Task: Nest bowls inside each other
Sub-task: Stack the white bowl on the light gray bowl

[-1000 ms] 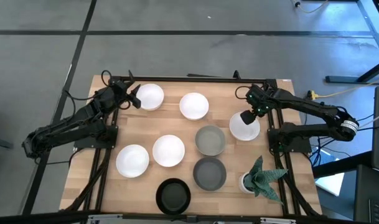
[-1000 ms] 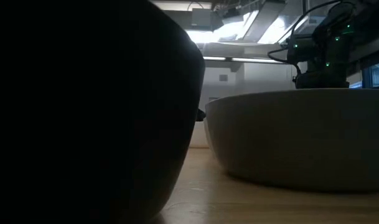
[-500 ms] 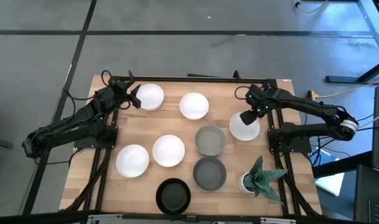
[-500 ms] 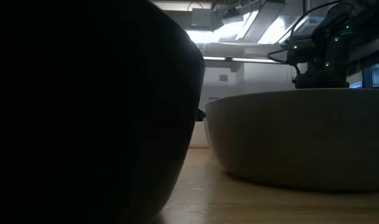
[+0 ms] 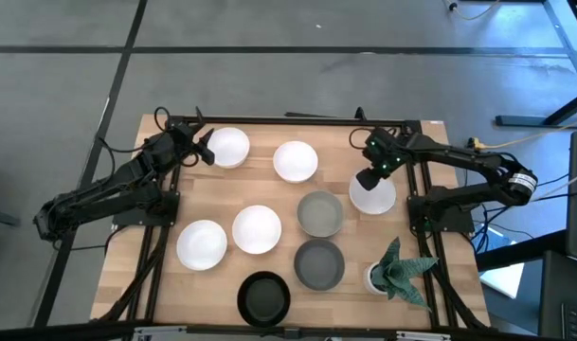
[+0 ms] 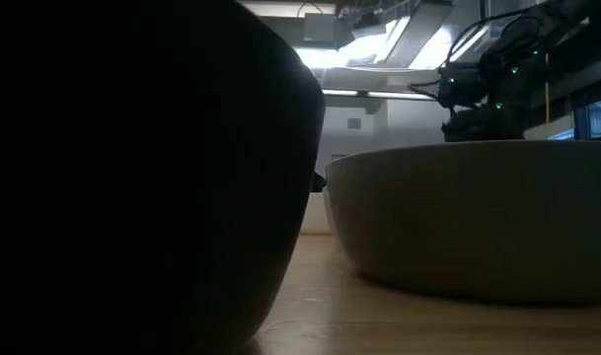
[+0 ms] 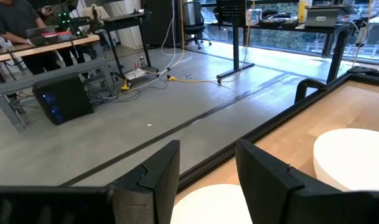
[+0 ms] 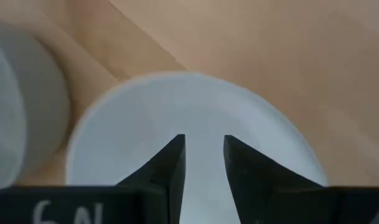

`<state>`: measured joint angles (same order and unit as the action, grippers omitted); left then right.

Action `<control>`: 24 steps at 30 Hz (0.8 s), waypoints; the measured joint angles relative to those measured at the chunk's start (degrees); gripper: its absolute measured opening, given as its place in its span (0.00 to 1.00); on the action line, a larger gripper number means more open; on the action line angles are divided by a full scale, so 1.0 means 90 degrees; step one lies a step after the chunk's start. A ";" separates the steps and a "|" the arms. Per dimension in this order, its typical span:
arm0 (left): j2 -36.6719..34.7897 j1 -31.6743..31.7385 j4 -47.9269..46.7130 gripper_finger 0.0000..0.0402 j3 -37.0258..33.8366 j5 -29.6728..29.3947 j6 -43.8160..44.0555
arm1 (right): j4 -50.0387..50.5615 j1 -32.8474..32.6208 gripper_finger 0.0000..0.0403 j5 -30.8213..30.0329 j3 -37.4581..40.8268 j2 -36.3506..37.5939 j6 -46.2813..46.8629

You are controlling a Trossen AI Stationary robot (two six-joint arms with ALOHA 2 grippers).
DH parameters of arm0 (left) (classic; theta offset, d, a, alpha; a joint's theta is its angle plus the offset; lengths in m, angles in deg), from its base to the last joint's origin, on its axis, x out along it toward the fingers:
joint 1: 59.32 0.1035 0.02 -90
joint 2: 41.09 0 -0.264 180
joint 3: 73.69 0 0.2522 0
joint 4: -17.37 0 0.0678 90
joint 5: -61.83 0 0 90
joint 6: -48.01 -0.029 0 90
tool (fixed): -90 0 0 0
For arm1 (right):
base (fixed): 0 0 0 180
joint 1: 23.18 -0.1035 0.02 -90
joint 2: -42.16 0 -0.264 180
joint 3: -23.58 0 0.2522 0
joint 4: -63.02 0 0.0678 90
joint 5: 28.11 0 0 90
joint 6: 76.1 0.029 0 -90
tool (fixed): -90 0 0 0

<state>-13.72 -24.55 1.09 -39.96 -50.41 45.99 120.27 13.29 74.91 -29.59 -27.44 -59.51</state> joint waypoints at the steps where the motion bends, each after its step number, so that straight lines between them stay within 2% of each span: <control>1: 0.0000 -0.0002 0.0000 0.38 0.0000 0.0000 0.0001 | -0.0009 -0.0011 0.28 -0.0001 -0.0050 0.0001 -0.0081; 8: 0.0001 0.0000 0.0000 0.38 0.0000 0.0000 0.0002 | 0.0013 -0.0037 0.28 -0.0367 -0.0384 0.0001 -0.0604; 19: 0.0000 -0.0002 0.0000 0.38 0.0000 -0.0002 0.0002 | 0.0819 -0.0039 0.28 -0.0488 -0.0524 0.0001 -0.2262; 24: 0.0000 0.0000 0.0000 0.38 0.0000 0.0000 0.0003 | 0.1046 -0.0039 0.28 -0.1122 -0.0524 0.0001 -0.2882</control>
<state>-13.73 -24.55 1.09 -39.96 -50.41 46.02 129.68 12.93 64.82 -34.30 -27.44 -85.45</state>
